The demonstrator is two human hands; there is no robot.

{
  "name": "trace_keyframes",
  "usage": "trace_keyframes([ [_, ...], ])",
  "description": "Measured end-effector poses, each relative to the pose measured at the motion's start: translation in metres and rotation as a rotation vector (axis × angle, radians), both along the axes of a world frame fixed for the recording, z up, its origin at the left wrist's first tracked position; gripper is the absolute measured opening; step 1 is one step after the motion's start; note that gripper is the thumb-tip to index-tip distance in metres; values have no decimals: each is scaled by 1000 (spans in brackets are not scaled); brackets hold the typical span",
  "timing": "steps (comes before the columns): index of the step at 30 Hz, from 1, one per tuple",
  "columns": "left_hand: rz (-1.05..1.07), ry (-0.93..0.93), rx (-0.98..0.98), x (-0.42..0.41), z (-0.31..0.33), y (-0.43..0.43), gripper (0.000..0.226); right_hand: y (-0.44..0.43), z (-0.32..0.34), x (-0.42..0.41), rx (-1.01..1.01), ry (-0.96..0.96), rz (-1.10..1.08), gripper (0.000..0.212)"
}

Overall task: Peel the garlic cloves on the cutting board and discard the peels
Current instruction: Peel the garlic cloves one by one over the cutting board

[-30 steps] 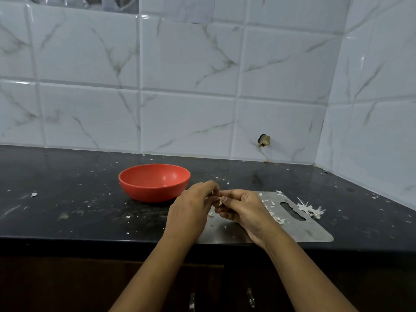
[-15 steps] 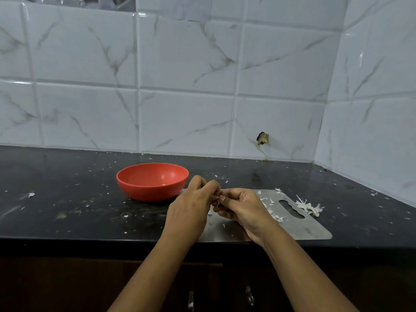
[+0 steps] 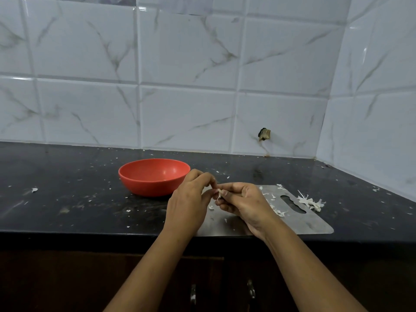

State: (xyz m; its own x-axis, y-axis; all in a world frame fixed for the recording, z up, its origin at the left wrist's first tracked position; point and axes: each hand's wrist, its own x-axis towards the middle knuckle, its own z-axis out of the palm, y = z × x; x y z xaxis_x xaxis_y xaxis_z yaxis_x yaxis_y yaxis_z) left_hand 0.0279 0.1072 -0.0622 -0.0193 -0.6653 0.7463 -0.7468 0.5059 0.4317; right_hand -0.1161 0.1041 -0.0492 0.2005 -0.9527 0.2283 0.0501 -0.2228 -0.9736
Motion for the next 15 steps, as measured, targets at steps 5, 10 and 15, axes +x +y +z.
trace_keyframes([
  [5,24,-24,17,-1,1,1,3,0,0,0,1,-21,7,18],
  [10,27,-38,11,-2,1,3,3,0,0,-1,9,-24,8,16],
  [15,1,-39,24,-2,1,1,4,0,0,0,16,-41,18,16],
])
